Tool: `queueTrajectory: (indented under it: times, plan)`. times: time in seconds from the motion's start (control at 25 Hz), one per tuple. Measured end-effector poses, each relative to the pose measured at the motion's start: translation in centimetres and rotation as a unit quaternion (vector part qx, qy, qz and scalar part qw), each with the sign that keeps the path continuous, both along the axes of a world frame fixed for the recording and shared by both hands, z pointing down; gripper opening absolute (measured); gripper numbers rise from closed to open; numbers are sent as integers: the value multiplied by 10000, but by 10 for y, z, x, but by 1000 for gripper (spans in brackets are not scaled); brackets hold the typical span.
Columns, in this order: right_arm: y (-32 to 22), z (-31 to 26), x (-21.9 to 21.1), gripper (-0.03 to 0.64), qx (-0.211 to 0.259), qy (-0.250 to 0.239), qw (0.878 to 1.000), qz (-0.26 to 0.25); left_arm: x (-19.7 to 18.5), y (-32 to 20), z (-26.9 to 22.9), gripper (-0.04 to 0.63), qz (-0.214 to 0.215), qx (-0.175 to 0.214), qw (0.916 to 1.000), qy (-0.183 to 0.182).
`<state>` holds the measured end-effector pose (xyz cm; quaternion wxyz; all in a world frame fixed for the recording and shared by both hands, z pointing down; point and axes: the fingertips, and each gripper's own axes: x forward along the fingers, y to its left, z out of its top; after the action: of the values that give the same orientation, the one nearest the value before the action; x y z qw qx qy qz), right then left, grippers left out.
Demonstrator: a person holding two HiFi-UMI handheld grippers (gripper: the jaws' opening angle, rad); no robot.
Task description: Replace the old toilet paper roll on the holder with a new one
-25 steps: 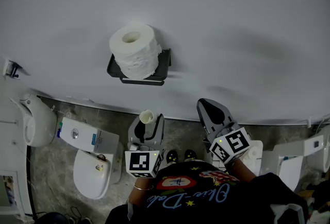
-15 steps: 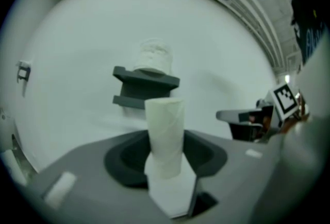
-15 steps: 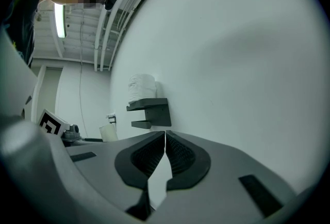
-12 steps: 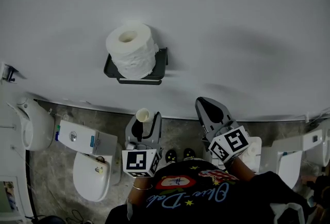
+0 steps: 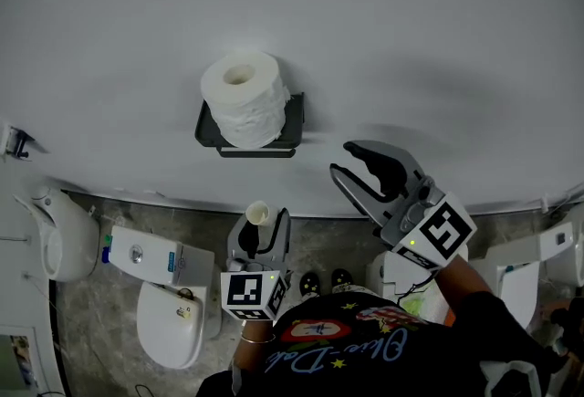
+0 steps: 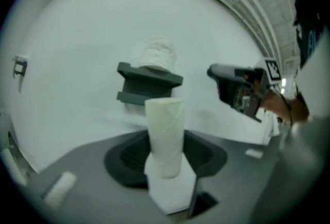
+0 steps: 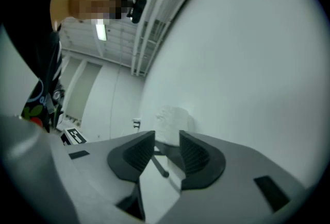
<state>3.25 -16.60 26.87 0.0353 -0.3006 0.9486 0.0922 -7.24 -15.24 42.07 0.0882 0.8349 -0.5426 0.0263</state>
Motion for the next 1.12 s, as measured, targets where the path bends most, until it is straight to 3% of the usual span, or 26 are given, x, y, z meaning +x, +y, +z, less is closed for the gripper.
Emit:
queueTrajectory:
  times: [0.04, 0.12, 0.2, 0.28, 0.36, 0.48, 0.56, 0.6, 0.68, 0.84, 0.92, 1.04, 1.12]
  plan:
    - [1, -18, -9, 150, 231, 254, 9991, -263, -3, 1, 1, 189, -3, -28, 10000, 3]
    - [5, -45, -29, 155, 566, 1034, 9898, -802, -9, 2, 0, 189, -37, 23, 10000, 40]
    - [9, -66, -51, 155, 985, 1970, 9650, -1424, -15, 5, 1, 189, -69, 49, 9999, 71]
    - [9, -86, -76, 155, 1614, 2775, 9275, -1917, -20, 8, 2, 189, -55, 61, 10000, 25]
    - [-2, -91, -95, 158, 1944, 3525, 8915, -2076, -23, 11, 2, 189, -33, 99, 9999, -34]
    - [-31, -70, -101, 178, 1774, 4927, 8302, -1911, -31, 15, 3, 189, -73, 73, 9999, 6]
    - [-51, -58, -102, 178, 1746, 5619, 7903, -1709, -38, 17, 6, 189, -130, 7, 9998, 118]
    - [-57, -52, -103, 178, 1655, 5836, 7765, -1704, -42, 18, 7, 189, -162, -25, 9997, 173]
    - [-59, -42, -107, 178, 1297, 5997, 7667, -1889, -47, 19, 9, 189, -208, -77, 9994, 282]
    - [-60, -37, -117, 190, 530, 5942, 7704, -2249, -52, 20, 9, 189, -226, -93, 9989, 401]
    - [-62, -35, -119, 190, 217, 6041, 7600, -2388, -52, 20, 11, 189, -215, -123, 9985, 498]
    - [-62, -31, -122, 190, 54, 6169, 7442, -2560, -51, 19, 13, 189, -220, -163, 9980, 575]
    - [-61, -31, -123, 190, 95, 6112, 7480, -2584, -51, 19, 13, 189, -213, -176, 9981, 556]
